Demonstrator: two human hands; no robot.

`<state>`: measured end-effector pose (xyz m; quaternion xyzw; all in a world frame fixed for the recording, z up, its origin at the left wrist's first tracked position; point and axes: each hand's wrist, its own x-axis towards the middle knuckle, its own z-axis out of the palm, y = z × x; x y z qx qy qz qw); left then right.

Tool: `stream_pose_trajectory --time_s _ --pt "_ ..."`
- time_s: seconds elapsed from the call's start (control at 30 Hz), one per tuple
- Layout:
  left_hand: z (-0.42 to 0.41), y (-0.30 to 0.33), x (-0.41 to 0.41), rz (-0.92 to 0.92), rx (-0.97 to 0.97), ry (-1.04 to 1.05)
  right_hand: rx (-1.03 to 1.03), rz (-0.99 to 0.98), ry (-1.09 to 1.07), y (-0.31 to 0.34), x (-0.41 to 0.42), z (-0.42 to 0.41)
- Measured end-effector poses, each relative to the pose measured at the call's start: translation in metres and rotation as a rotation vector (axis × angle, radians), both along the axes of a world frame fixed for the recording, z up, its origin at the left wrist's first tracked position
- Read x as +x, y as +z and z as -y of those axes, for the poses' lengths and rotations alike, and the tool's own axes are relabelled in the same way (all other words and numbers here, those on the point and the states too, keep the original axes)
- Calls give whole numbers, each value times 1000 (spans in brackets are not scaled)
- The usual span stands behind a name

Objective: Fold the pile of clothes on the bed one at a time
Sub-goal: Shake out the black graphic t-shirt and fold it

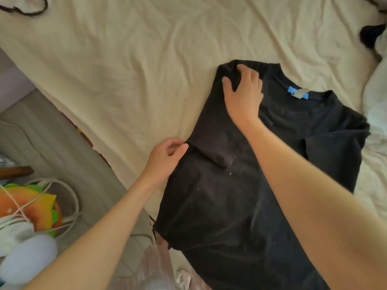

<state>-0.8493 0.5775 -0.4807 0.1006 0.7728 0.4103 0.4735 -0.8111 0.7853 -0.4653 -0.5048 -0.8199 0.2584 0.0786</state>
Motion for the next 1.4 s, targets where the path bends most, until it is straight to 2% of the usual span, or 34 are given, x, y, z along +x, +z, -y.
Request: stream_pose_trajectory --time_s 0.1,0.23,0.3,0.4,0.5,0.67,0.8,0.97,1.1,1.17,1.23,1.3,1.4 --pt "20 2 11 37 -31 -12 179 48 184 0 47 57" --pt "64 -5 34 95 -101 -83 95 273 377 -9 115 137" --pt "90 -10 45 150 -141 -111 9 360 334 -10 142 166" --pt "126 -19 59 191 -208 -219 -79 360 201 -5 173 193" --pt "147 -25 73 140 -225 -291 -106 356 115 2 200 210" --pt "146 -21 85 77 -313 -244 -112 392 57 10 246 229" --pt "160 -6 98 -20 -313 -241 -111 381 -151 20 295 231" --pt "188 4 128 -6 -365 -312 -138 417 -473 31 379 227" --pt "216 15 159 -58 -426 -162 -217 424 -689 31 443 233" --pt "229 20 174 -74 -453 -81 -339 332 -829 27 465 238" --pt "240 24 187 -66 -445 -24 -538 154 -999 24 478 244" --pt "248 30 197 -21 -418 33 -717 53 -1032 21 489 253" --pt "253 41 205 122 -358 184 -871 -39 -1102 18 504 262"
